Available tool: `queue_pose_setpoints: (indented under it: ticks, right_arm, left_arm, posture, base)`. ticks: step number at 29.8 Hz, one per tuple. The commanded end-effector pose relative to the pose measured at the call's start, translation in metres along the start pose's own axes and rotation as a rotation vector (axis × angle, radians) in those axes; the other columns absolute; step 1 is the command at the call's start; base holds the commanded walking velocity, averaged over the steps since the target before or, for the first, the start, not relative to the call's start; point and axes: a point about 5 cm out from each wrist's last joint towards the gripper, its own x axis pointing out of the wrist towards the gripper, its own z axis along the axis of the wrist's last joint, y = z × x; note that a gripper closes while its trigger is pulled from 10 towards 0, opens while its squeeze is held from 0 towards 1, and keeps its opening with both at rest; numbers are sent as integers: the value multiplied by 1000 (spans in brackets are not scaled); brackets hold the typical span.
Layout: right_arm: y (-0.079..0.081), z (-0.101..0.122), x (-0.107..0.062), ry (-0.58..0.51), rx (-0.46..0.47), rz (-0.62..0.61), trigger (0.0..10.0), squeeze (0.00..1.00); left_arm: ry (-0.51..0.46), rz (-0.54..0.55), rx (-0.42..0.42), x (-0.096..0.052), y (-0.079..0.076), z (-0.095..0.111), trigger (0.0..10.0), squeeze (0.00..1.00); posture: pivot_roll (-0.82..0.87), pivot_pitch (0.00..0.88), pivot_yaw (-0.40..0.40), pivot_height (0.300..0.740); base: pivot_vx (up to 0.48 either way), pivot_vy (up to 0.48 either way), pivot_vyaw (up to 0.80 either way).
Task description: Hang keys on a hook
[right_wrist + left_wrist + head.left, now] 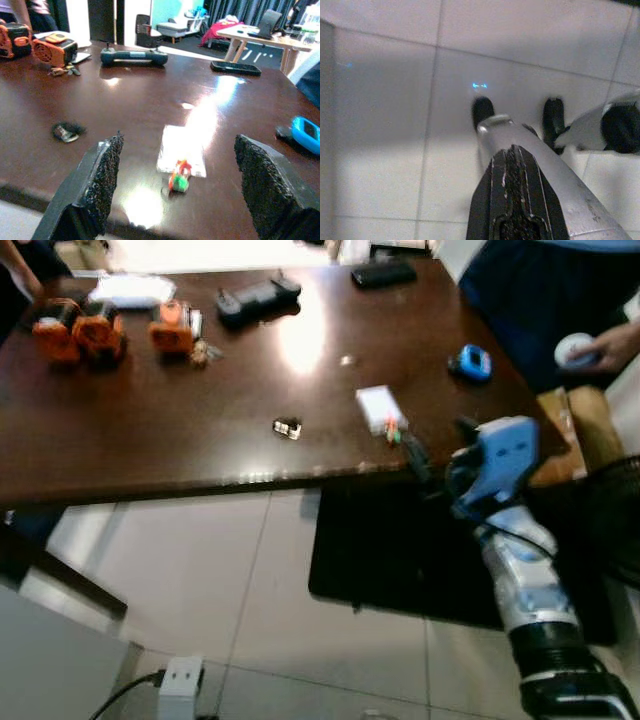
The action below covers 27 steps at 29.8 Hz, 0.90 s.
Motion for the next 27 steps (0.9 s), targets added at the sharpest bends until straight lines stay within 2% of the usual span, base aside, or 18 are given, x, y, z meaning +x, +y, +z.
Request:
queue_pose_setpoints:
  ticks: [1, 5, 13, 16, 27]
  right_arm:
    - [-7, -7, -8, 48, -11, -10, 10000, 0]
    - [-9, -8, -9, 58, -17, -22, 10000, 0]
    - [-27, -11, -15, 110, -41, -108, 10000, 0]
    - [-33, -12, -19, 118, -29, -121, 10000, 0]
    - [-50, -15, -29, 161, -56, -195, 10000, 0]
  left_arm:
    - [25, -15, 0, 0, -4, -8, 10000, 0]
    - [29, -16, 2, -1, -4, -9, 10000, 0]
    - [31, -14, 1, -1, -2, -9, 10000, 0]
    - [39, -21, -4, -1, -3, -11, 10000, 0]
    - [48, -48, -10, -1, -7, -14, 10000, 0]
  posture:
    - [-130, 95, 99, 740]
    - [-130, 97, 100, 740]
    - [-134, 97, 100, 740]
    - [-135, 93, 100, 740]
    - [-141, 78, 102, 740]
  base:
    - [480, 0, 0]
    - [480, 0, 0]
    - [449, 0, 0]
    - [0, 0, -788]
    - [0, 0, 0]
